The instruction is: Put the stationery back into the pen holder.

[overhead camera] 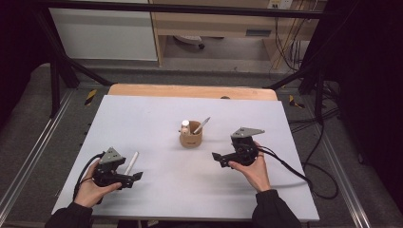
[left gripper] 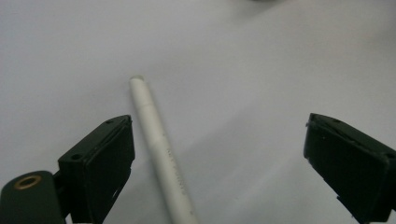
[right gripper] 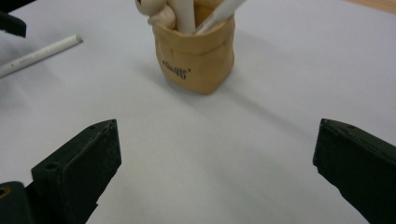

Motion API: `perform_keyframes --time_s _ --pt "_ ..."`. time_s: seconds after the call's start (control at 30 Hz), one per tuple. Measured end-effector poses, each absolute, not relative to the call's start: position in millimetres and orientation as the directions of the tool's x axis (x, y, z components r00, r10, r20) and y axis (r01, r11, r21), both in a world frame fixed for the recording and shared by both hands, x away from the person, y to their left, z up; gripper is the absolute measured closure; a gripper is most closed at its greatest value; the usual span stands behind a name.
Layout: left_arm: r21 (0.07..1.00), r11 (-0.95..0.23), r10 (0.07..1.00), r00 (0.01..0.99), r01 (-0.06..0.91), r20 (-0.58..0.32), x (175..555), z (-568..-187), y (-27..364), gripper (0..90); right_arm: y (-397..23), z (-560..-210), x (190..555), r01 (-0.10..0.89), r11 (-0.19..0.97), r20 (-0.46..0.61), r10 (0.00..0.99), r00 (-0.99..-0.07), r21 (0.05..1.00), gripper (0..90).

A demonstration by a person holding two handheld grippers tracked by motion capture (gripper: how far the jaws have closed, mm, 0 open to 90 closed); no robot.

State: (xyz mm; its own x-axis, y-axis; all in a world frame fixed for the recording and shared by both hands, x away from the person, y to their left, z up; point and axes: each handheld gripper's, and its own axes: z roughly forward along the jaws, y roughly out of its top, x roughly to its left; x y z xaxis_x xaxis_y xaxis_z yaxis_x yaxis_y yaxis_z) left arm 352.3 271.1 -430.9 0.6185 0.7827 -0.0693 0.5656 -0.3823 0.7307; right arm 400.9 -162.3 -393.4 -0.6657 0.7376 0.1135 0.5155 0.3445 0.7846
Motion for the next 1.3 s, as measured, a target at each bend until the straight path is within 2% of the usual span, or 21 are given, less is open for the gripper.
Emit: perform_keyframes --time_s 0.57,1.0,1.3 --pt "0.69 -0.331 0.852 0.518 0.644 -0.074 345.1 -435.8 283.9 30.3 -204.5 -426.8 371.0 0.566 0.336 0.138 0.76 -0.635 0.753 1.1" --pt "0.657 -0.337 0.865 0.498 0.675 -0.067 340.2 -436.2 280.6 58.8 -219.9 -436.0 360.6 0.582 0.347 0.143 0.76 -0.634 0.736 0.8" --pt "0.627 -0.333 0.879 0.473 0.705 -0.066 338.8 -437.8 277.5 72.2 -219.8 -437.4 360.6 0.585 0.355 0.141 0.758 -0.637 0.729 0.8"
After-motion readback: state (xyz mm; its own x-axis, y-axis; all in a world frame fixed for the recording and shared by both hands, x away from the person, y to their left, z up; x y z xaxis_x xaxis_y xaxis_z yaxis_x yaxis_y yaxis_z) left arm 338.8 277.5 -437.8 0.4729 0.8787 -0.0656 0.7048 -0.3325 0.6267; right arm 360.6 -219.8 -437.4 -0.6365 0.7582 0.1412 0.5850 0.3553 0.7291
